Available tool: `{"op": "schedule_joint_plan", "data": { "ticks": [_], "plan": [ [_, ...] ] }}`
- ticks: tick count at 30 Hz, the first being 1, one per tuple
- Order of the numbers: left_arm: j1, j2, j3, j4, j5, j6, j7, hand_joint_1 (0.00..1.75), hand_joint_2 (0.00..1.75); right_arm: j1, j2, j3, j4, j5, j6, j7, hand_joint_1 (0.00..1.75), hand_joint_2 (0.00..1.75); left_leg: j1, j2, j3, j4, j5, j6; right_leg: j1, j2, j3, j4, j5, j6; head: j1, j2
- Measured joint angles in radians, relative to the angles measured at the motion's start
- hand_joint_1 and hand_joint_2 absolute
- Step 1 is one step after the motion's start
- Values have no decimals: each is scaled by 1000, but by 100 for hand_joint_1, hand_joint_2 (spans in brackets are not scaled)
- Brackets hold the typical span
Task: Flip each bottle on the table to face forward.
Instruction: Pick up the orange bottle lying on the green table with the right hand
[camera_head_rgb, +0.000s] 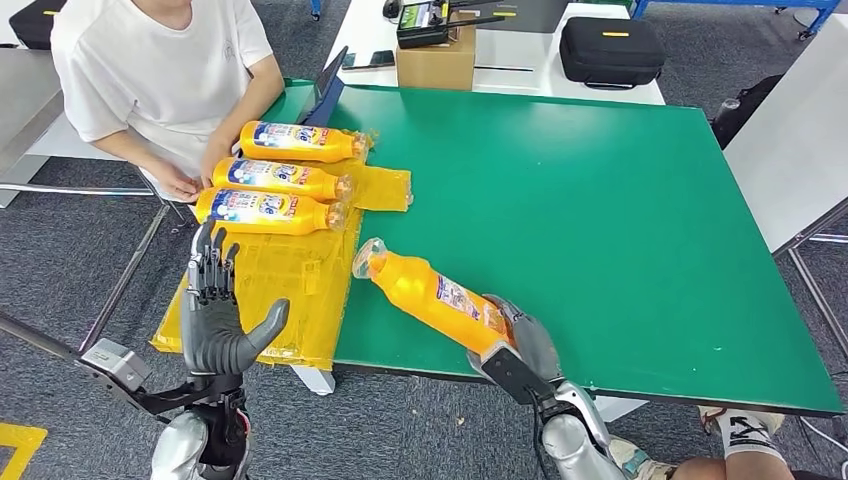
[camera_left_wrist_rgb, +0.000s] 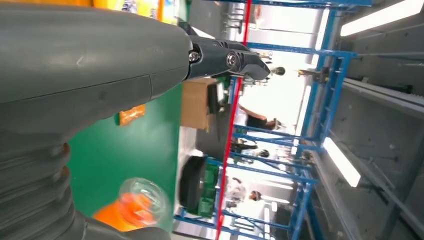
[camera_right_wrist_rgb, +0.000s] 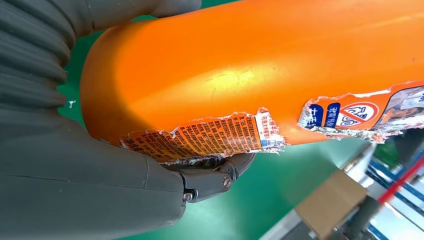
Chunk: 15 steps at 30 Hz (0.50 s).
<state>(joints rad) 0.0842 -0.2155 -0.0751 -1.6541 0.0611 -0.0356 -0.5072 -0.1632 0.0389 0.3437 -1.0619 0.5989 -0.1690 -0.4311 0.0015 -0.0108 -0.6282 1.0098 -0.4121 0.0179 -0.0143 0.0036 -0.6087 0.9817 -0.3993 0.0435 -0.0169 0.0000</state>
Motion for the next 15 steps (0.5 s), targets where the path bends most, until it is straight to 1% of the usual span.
{"op": "schedule_joint_plan", "data": {
  "ticks": [3,6,8,12,13,15],
  "plan": [
    [9,-3,-31,40,-69,34,21,0,175,39,31,-39,-85,-95,-75,-76,175,175,0,-1,0,0,0,0,0,0,0,0,0,0,0,0],
    [29,-14,-90,99,-111,70,-8,0,175,91,73,-69,-223,-190,-132,-148,175,175,0,0,0,0,0,0,0,0,-1,0,0,0,0,0],
    [37,-18,-136,132,-129,91,-16,0,175,125,94,-77,-313,-220,-158,-191,175,175,0,0,0,0,-1,-1,0,0,-1,0,-1,1,0,0],
    [40,-13,-243,181,-151,111,-28,0,175,166,116,-61,-424,-190,-180,-232,175,175,0,1,-1,0,-3,-1,0,0,-1,0,-1,1,0,0],
    [40,-11,-265,186,-140,102,-28,0,175,169,118,-51,-432,-173,-184,-239,175,175,0,1,-1,0,-3,-1,0,0,-1,0,-1,1,0,0],
    [38,-4,-304,189,-90,54,-17,0,175,173,122,-24,-436,-145,-196,-253,175,175,0,1,0,0,-3,-1,0,0,-1,0,-1,1,0,0]
  ]
}}
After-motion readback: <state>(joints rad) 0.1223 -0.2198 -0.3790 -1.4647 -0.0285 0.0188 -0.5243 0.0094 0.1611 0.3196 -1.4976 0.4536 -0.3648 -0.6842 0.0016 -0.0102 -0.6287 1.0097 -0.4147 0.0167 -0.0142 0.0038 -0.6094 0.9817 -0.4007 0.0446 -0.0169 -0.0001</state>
